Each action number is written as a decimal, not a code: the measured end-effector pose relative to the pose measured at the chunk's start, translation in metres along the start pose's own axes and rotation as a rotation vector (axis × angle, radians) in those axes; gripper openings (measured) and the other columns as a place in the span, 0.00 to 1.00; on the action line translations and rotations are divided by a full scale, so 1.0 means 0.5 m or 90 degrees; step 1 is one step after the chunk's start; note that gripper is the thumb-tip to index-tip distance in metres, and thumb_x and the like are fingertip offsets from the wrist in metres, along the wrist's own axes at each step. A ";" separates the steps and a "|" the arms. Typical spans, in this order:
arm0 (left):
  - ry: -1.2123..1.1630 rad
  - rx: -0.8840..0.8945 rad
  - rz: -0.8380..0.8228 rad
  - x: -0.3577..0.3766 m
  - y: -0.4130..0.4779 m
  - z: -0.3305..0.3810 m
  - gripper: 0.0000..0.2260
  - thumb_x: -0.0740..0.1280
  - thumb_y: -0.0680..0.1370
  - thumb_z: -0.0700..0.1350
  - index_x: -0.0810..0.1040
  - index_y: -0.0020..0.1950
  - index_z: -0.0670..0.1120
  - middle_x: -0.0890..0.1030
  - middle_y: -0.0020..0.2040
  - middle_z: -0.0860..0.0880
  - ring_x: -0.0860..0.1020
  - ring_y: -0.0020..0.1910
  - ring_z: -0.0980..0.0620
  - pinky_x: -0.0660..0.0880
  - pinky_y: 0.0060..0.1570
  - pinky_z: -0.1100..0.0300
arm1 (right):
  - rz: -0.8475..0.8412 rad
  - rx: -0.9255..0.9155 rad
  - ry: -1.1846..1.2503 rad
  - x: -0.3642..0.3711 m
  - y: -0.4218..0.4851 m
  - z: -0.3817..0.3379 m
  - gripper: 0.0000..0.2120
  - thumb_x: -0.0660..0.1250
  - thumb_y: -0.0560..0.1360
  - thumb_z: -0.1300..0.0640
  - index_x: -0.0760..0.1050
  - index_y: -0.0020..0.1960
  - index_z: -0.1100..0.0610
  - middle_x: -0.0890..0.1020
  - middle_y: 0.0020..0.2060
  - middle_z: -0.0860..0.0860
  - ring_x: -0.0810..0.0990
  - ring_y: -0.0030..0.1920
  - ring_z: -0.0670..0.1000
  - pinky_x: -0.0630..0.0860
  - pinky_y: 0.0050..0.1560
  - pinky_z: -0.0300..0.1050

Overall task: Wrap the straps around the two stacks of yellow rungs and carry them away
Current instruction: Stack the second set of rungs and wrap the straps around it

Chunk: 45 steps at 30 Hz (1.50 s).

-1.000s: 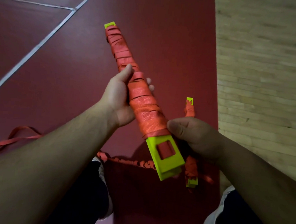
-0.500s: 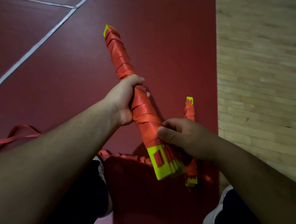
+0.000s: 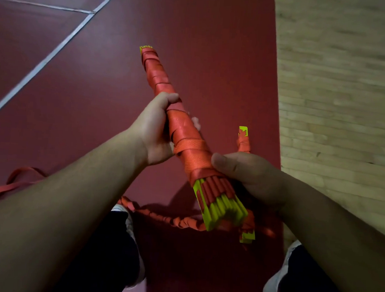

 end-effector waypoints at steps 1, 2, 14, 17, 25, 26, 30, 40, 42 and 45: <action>0.069 -0.005 0.012 -0.009 0.007 0.001 0.17 0.62 0.79 0.59 0.75 0.51 0.44 0.81 0.42 0.44 0.80 0.40 0.46 0.78 0.51 0.51 | 0.022 -0.001 -0.021 -0.007 0.001 -0.003 0.32 0.78 0.59 0.33 0.84 0.45 0.61 0.83 0.40 0.62 0.80 0.39 0.60 0.78 0.43 0.52; 0.121 -0.008 0.025 -0.018 0.013 0.003 0.19 0.61 0.79 0.62 0.77 0.52 0.47 0.81 0.45 0.44 0.80 0.43 0.46 0.78 0.52 0.50 | 0.049 -0.003 -0.049 -0.015 0.002 -0.007 0.34 0.78 0.58 0.33 0.83 0.44 0.63 0.82 0.40 0.64 0.77 0.38 0.61 0.75 0.42 0.54; 0.999 0.459 -0.022 0.011 -0.018 0.054 0.35 0.63 0.65 0.46 0.70 0.74 0.53 0.69 0.73 0.45 0.64 0.73 0.43 0.61 0.72 0.48 | 0.184 0.050 -0.073 -0.076 -0.005 -0.009 0.18 0.71 0.64 0.47 0.81 0.38 0.63 0.81 0.30 0.59 0.78 0.27 0.53 0.77 0.31 0.42; 1.251 0.346 -0.053 -0.003 -0.001 0.006 0.49 0.76 0.67 0.48 0.50 0.81 0.59 0.55 0.80 0.45 0.53 0.78 0.41 0.59 0.73 0.38 | 0.149 0.071 -0.031 -0.072 -0.009 0.001 0.16 0.71 0.66 0.49 0.81 0.37 0.64 0.81 0.30 0.60 0.79 0.25 0.53 0.76 0.28 0.41; 1.155 0.457 -0.191 0.018 -0.019 0.014 0.27 0.69 0.61 0.64 0.81 0.55 0.52 0.84 0.51 0.52 0.81 0.54 0.47 0.74 0.54 0.53 | 0.149 0.057 0.027 -0.092 -0.031 -0.019 0.23 0.76 0.68 0.44 0.74 0.37 0.64 0.72 0.26 0.59 0.73 0.24 0.53 0.72 0.26 0.40; 1.121 0.461 -0.178 0.018 -0.022 0.018 0.23 0.70 0.62 0.62 0.81 0.52 0.52 0.84 0.46 0.54 0.81 0.48 0.50 0.74 0.48 0.55 | 0.179 0.045 0.068 -0.103 -0.031 -0.023 0.24 0.73 0.66 0.41 0.71 0.36 0.61 0.73 0.23 0.55 0.74 0.22 0.51 0.72 0.24 0.39; 1.040 0.441 -0.179 0.011 -0.021 0.016 0.15 0.74 0.65 0.61 0.75 0.45 0.58 0.81 0.39 0.56 0.78 0.39 0.58 0.72 0.39 0.60 | 0.186 0.022 0.221 -0.110 -0.024 -0.044 0.22 0.66 0.61 0.35 0.69 0.25 0.53 0.74 0.18 0.53 0.72 0.15 0.48 0.67 0.19 0.34; 0.896 0.379 -0.167 0.009 -0.014 0.016 0.22 0.73 0.64 0.63 0.81 0.52 0.51 0.84 0.46 0.51 0.83 0.47 0.49 0.78 0.50 0.44 | 0.251 -0.252 0.230 -0.149 -0.022 -0.077 0.09 0.68 0.58 0.56 0.78 0.37 0.58 0.74 0.27 0.53 0.67 0.23 0.48 0.66 0.29 0.39; 0.875 0.372 -0.172 0.009 -0.016 0.015 0.22 0.74 0.64 0.62 0.81 0.51 0.51 0.85 0.46 0.50 0.83 0.48 0.49 0.78 0.51 0.45 | 0.279 -0.242 0.147 -0.153 -0.022 -0.076 0.09 0.67 0.61 0.68 0.74 0.41 0.61 0.71 0.26 0.53 0.65 0.22 0.47 0.61 0.28 0.40; 0.854 0.370 -0.144 0.005 -0.015 0.022 0.17 0.75 0.66 0.59 0.81 0.50 0.53 0.84 0.43 0.55 0.82 0.43 0.57 0.77 0.46 0.53 | 0.382 -0.210 -0.014 -0.166 -0.025 -0.073 0.08 0.59 0.73 0.72 0.70 0.42 0.61 0.73 0.25 0.52 0.64 0.20 0.47 0.57 0.26 0.41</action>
Point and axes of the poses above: each hand's wrist, its own y-axis towards the middle knuckle, its own x-axis out of the palm, z = x × y, the point moved 6 cm from there along y, towards the middle knuckle
